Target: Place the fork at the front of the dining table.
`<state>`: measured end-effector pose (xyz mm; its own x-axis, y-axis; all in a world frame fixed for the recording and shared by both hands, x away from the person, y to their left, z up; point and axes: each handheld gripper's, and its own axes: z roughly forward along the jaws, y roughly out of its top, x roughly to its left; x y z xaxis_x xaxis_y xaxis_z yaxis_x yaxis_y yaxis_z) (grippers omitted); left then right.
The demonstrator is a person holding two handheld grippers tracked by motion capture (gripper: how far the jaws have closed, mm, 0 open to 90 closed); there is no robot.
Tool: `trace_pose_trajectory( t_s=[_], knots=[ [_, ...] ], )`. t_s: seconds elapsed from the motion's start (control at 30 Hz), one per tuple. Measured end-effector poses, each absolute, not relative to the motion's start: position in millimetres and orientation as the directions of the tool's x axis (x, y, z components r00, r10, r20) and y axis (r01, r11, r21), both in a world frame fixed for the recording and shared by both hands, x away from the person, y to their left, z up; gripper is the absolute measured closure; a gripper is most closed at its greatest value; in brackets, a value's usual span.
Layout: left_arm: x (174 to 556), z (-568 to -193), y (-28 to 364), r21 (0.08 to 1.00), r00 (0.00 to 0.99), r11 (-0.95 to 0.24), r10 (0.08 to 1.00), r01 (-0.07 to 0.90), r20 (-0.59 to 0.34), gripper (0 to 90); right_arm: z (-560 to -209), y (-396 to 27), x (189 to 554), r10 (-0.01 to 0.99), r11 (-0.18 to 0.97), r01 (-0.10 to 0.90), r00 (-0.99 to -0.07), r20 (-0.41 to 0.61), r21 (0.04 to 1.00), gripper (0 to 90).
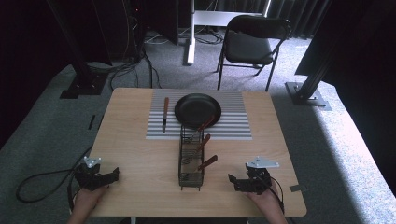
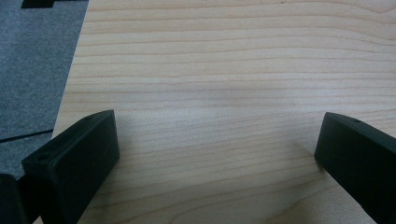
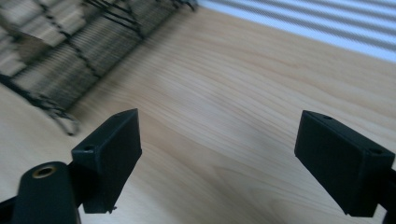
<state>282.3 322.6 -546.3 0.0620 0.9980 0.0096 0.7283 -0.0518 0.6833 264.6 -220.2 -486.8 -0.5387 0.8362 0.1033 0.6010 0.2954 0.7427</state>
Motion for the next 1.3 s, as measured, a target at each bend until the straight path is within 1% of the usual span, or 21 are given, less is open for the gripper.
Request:
trace_pose_trajectory(
  t_s=[0.47, 0.5, 0.57, 0.7, 0.73, 0.93, 1.0, 1.07, 1.1, 1.23, 1.3],
  knots=[
    [282.4, -546.2, 322.6, 0.683, 0.062, -0.052, 0.998, 0.728, 0.010, 0.0, -446.1, -190.8, 244.7, 0.755, 0.287, 0.524, -0.639, 0.147, 0.802, 14.7],
    [282.3, -546.3, 322.6, 0.683, 0.062, -0.052, 0.998, 0.728, 0.010, 0.0, -439.8, -186.4, 244.0, 0.736, 0.281, 0.513, -0.657, 0.160, 0.811, 17.0],
    [282.3, -546.3, 322.6, 0.683, 0.062, -0.052, 0.998, 0.728, 0.010, 0.0, -435.2, -182.0, 244.3, 0.721, 0.281, 0.505, -0.673, 0.168, 0.816, 18.8],
    [282.4, -546.3, 322.6, 0.683, 0.062, -0.052, 0.998, 0.728, 0.010, 0.0, -430.2, -173.9, 245.3, 0.707, 0.282, 0.494, -0.686, 0.171, 0.822, 18.9],
    [282.3, -546.2, 322.7, 0.682, 0.063, -0.054, 0.998, 0.729, 0.011, 0.0, -428.4, -168.5, 246.4, 0.703, 0.287, 0.489, -0.692, 0.165, 0.824, 21.1],
    [282.3, -546.3, 322.7, 0.684, 0.063, -0.053, 0.998, 0.728, 0.011, 0.0, -426.8, -153.4, 250.8, 0.698, 0.294, 0.492, -0.696, 0.168, 0.820, 23.5],
    [282.4, -546.3, 322.8, 0.683, 0.063, -0.053, 0.998, 0.728, 0.011, 0.0, -426.0, -150.3, 252.8, 0.699, 0.281, 0.496, -0.693, 0.180, 0.822, 27.6],
    [282.4, -546.3, 322.8, 0.683, 0.063, -0.053, 0.998, 0.728, 0.011, 0.0, -425.4, -148.9, 253.6, 0.702, 0.270, 0.497, -0.687, 0.184, 0.824, 27.6],
    [282.3, -546.3, 322.7, 0.683, 0.063, -0.053, 0.998, 0.728, 0.011, 0.0, -424.3, -146.9, 255.3, 0.704, 0.259, 0.503, -0.683, 0.195, 0.825, 35.2],
    [282.4, -546.3, 322.8, 0.683, 0.063, -0.054, 0.998, 0.728, 0.011, 0.0, -422.9, -142.2, 258.3, 0.717, 0.254, 0.515, -0.668, 0.198, 0.819, 45.3],
    [282.3, -546.3, 322.8, 0.683, 0.063, -0.054, 0.998, 0.728, 0.011, 0.0, -423.0, -138.6, 259.0, 0.717, 0.260, 0.522, -0.668, 0.199, 0.813, 48.4]
  ],
)
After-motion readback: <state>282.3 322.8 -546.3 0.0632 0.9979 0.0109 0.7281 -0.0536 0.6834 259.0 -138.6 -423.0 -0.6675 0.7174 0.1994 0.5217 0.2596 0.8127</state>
